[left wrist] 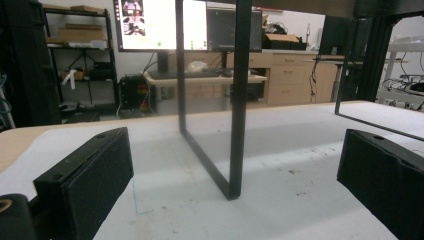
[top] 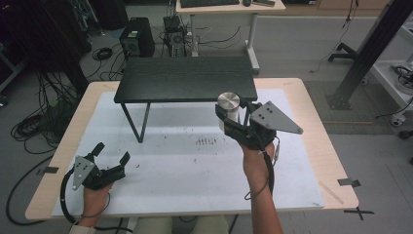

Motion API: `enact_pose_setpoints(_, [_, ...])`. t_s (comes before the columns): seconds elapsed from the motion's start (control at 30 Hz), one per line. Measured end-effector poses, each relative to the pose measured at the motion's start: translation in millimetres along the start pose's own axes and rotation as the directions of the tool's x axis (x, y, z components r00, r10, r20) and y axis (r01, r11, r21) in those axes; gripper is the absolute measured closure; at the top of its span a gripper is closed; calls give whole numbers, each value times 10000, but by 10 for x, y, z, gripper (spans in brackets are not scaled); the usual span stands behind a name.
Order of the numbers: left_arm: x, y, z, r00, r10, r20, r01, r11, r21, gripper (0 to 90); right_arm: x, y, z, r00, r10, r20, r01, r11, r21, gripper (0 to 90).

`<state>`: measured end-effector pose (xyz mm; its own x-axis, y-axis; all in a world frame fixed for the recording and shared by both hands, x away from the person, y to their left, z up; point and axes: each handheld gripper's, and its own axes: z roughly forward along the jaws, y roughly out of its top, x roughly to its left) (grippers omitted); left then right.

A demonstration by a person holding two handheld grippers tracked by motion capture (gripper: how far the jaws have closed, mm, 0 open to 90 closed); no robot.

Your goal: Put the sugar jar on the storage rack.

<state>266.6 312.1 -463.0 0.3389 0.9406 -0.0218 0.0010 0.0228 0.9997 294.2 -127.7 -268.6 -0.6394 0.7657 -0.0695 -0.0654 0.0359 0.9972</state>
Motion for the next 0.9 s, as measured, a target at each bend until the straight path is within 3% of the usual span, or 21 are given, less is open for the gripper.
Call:
enact_pose_setpoints(0.37, [0,0,0,10000,2,-2,-2,10000,7,18,78,312,271,9988,-136,-467,138,9999,37,427])
enact_pose_setpoints(0.9, [0,0,1,10000,1,0,-1,10000,-3,20,124,543,609,9956,-131,-932,136,9999,41,427])
